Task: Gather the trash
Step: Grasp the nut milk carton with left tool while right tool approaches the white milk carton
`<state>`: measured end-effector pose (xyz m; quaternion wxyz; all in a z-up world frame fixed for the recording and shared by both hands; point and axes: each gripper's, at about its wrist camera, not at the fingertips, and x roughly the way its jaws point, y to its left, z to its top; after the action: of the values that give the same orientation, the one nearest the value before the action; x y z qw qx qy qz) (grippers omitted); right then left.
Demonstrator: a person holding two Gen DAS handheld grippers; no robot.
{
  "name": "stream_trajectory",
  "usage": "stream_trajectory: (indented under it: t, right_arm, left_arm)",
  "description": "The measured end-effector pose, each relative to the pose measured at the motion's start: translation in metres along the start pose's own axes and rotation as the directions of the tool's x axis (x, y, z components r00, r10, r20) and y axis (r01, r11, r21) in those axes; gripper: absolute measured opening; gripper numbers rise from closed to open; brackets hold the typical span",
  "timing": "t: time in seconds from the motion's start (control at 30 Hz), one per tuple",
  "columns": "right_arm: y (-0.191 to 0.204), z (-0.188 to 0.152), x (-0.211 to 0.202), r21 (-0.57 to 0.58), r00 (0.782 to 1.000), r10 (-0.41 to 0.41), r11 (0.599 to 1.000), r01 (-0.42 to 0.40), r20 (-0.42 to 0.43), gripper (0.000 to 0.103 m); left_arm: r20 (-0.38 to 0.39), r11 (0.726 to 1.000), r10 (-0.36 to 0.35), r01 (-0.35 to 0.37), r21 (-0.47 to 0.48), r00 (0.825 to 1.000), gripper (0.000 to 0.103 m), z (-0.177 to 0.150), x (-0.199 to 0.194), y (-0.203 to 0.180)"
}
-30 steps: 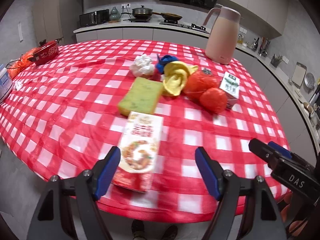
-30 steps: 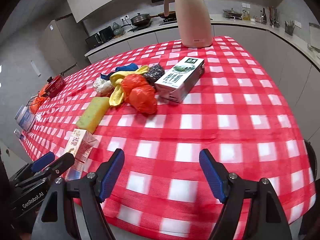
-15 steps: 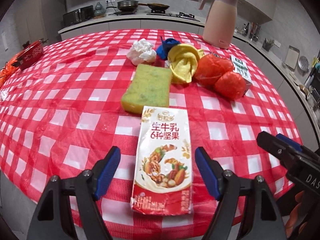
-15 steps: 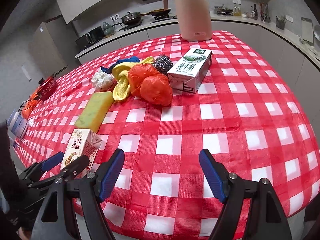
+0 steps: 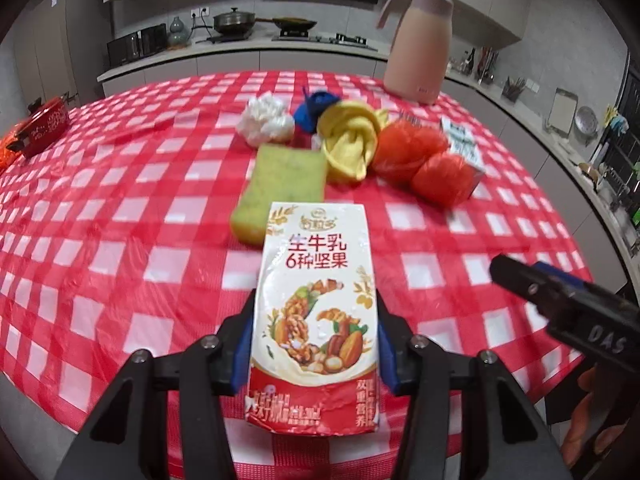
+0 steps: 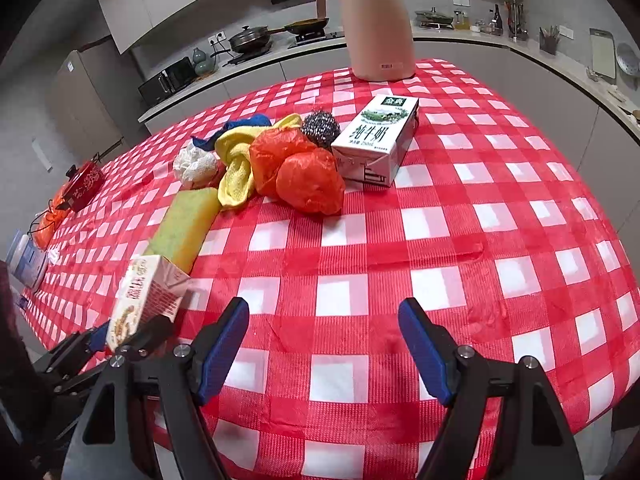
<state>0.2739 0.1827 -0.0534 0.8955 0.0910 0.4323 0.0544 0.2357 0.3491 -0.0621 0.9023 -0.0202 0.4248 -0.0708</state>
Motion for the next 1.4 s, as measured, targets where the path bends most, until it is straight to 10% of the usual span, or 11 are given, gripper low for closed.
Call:
stream_trajectory:
  t: [0.97,1.4]
  right_arm:
    - [-0.037,0.106,0.034,0.032,0.998,-0.034,0.999,0.032,0.06,0.079]
    - [-0.044,0.137,0.101,0.01,0.998,-0.047,0.999,0.047,-0.043,0.079]
  left_arm:
    - [0.107,0.999,-0.028,0.03,-0.019,0.994,0.052,0.107,0.032,-0.035]
    - [0.071,0.999,0.003,0.001,-0.053,0.997,0.052,0.123,0.061,-0.037]
